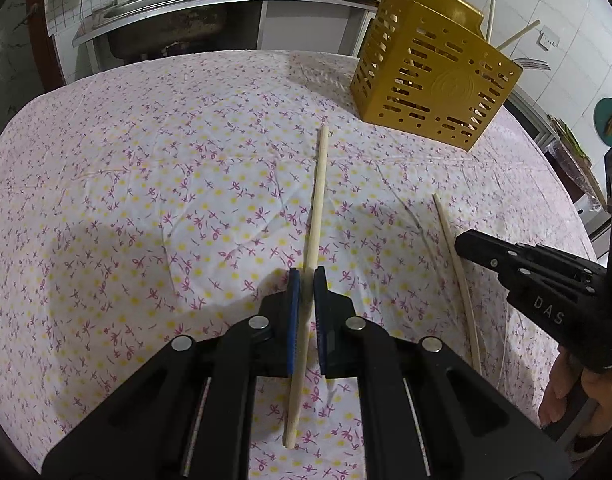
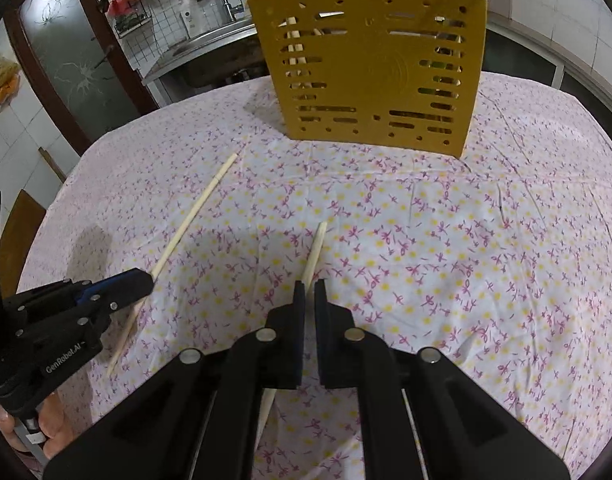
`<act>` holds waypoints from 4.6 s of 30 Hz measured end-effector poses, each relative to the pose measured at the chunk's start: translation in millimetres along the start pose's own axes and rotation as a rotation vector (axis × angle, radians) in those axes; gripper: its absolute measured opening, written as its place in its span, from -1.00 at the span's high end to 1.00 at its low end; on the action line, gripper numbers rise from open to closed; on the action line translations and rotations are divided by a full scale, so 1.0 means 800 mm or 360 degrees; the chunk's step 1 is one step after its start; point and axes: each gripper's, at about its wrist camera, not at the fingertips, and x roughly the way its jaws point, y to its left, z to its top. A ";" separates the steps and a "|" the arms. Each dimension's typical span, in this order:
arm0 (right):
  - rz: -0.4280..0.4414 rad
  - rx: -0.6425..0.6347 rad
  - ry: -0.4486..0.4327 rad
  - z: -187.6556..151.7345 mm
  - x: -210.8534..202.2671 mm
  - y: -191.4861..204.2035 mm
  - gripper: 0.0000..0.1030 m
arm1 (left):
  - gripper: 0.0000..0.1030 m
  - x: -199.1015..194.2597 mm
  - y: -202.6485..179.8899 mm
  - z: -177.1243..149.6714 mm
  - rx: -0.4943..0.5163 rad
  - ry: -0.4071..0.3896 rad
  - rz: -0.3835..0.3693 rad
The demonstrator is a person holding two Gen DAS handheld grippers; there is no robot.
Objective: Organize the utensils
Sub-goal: 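Close the left tool on its chopstick while the right tool grips another chopstick, then lift both chopsticks and lower them into the yellow holder with both tools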
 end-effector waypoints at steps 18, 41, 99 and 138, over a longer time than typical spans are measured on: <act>-0.0172 -0.0089 0.0029 0.003 0.016 0.019 0.77 | 0.84 0.001 0.006 0.004 -0.0022 -0.0002 -0.0026; -0.0083 -0.0068 0.0031 0.007 0.001 -0.039 0.89 | 0.76 0.067 -0.043 0.089 0.0190 0.0130 0.0077; 0.0379 0.0008 -0.1399 0.136 -0.199 -0.111 0.89 | 0.92 -0.140 -0.147 0.209 0.0283 -0.0950 -0.0286; -0.0119 0.0139 -0.2123 0.189 -0.187 -0.056 0.89 | 0.92 -0.058 -0.119 0.253 0.0302 -0.1125 -0.0220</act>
